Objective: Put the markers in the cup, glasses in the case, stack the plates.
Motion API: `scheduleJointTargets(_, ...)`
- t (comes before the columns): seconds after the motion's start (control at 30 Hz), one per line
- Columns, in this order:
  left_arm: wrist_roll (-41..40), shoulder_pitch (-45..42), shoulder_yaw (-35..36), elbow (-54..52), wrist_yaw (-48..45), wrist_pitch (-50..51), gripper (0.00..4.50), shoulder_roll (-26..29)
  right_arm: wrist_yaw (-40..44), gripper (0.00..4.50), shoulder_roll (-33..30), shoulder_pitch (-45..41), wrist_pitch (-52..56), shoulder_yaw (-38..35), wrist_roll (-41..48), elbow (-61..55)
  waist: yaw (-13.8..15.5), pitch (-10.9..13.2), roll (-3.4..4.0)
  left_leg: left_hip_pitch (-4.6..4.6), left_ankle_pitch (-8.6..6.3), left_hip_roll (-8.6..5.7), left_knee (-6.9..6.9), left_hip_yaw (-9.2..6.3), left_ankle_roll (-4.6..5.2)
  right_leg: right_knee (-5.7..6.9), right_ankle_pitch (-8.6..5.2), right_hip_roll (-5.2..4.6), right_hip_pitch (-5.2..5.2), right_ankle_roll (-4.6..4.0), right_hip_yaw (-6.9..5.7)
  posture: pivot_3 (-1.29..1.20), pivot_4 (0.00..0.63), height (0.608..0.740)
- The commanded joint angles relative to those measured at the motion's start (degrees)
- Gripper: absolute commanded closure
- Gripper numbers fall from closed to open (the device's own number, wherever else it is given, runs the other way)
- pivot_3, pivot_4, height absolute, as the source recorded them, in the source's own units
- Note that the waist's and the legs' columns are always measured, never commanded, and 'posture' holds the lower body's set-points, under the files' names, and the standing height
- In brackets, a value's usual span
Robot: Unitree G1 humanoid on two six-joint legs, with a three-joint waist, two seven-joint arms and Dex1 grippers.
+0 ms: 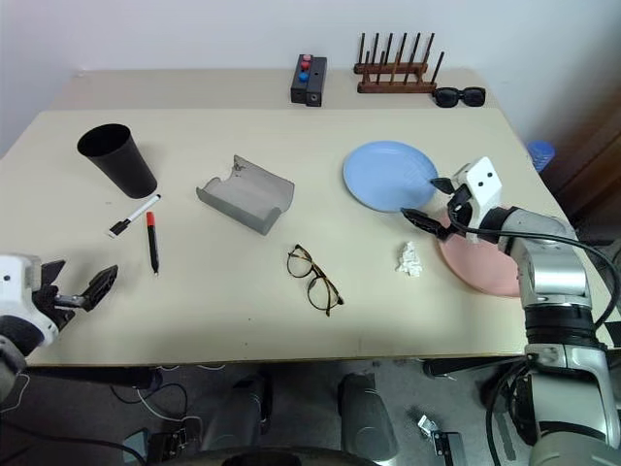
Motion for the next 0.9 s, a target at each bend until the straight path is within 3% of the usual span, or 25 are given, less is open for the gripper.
scheduleJointTargets(0.03, -0.48, -4.49, -0.84, -0.38, 3.03, 4.66, 0.08, 1.82, -0.58, 0.0, 1.8, -0.01, 2.17, 1.72, 2.24, -9.04, 0.02, 0.0, 0.0, 0.0, 0.0, 0.0, 0.01, -0.03, 0.0, 0.02, 0.0, 0.02, 0.0, 0.01, -0.01, 0.0, 0.15, 0.74)
scheduleJointTargets(0.27, -0.49, -17.78, -8.01, 0.9, 10.68, 24.01, 0.08, 3.25, -2.24, 0.0, 6.91, 2.41, 8.04, 10.14, 3.77, -26.11, 0.1, -0.01, -0.01, 0.0, 0.0, 0.0, 0.04, -0.13, 0.0, 0.06, 0.01, 0.06, 0.04, 0.05, -0.04, 0.0, 0.15, 0.74)
scheduleJointTargets(0.4, 2.42, -26.45, -8.25, 3.43, 18.68, 32.53, 0.08, -2.35, -3.54, 0.0, 9.45, 3.82, 9.67, 15.07, 3.34, -30.86, 0.15, -0.03, -0.05, 0.01, 0.0, 0.0, 0.08, -0.19, 0.0, 0.07, 0.03, 0.07, 0.12, 0.1, -0.1, 0.0, 0.15, 0.74)
scheduleJointTargets(0.57, 3.66, -34.16, -6.14, 5.19, 21.96, 43.51, 0.08, -8.18, -4.4, 0.0, 11.55, 5.96, 8.23, 18.71, 2.22, -31.01, 0.16, -0.04, -0.08, 0.04, 0.0, 0.0, 0.11, -0.23, 0.0, 0.09, 0.11, 0.09, 0.16, 0.26, -0.12, 0.0, 0.15, 0.74)
scheduleJointTargets(0.7, 5.2, -37.96, -6.93, 6.48, 22.47, 50.13, 0.08, -9.65, -4.05, 0.0, 11.95, 6.66, 6.73, 19.44, 2.07, -30.28, 0.09, -0.04, -0.08, 0.04, 0.0, 0.0, 0.14, -0.25, 0.0, 0.09, 0.12, 0.1, 0.17, 0.27, -0.12, 0.0, 0.15, 0.74)
scheduleJointTargets(0.9, 6.12, -39.58, -9.09, 10.66, 25.44, 51.22, 0.08, -10.78, -3.03, 0.0, 12.1, 6.0, 4.5, 19.47, 2.0, -28.31, 0.1, -0.05, -0.07, 0.19, 0.0, 0.0, 0.11, -0.26, 0.0, 0.1, 0.11, 0.1, 0.3, 0.26, -0.13, 0.0, 0.15, 0.74)
